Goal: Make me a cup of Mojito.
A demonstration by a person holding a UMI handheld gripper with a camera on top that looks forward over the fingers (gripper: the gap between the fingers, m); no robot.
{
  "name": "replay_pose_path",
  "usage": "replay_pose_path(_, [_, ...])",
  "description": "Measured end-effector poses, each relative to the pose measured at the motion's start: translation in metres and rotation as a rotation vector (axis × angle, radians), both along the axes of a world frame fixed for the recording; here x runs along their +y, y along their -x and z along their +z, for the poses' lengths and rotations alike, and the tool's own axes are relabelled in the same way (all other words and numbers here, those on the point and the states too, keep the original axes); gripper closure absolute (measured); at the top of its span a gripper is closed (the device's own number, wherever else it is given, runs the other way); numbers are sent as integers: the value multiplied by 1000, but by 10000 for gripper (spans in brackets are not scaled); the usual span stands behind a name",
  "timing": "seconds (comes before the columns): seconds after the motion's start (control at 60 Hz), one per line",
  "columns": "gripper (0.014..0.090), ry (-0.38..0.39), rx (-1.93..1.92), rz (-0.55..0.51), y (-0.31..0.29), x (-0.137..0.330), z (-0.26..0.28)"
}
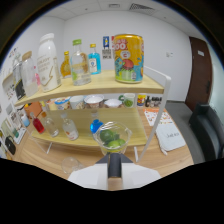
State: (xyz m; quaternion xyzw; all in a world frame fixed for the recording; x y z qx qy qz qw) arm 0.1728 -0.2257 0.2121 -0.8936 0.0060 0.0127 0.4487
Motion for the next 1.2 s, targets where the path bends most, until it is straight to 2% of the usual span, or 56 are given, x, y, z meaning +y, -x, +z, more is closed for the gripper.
replay_pose_path(0.167, [898,51,7,12,34,-26,-38])
replay_pose_path(0.283, [898,58,-8,19,49,-32,-54])
replay_pose_path(0.45, [898,15,-145,66,57,-29,-55])
replay_pose_path(0.6, [897,-75,-438,153,53,-15,-41])
replay_pose_path(0.85, [899,-329,-1065,427,59,12,2])
replay_pose_path(1.083, [898,-409,-1455,672,64,22,10])
replay_pose_path(1.2, [899,-473,-1572,775,76,21,10])
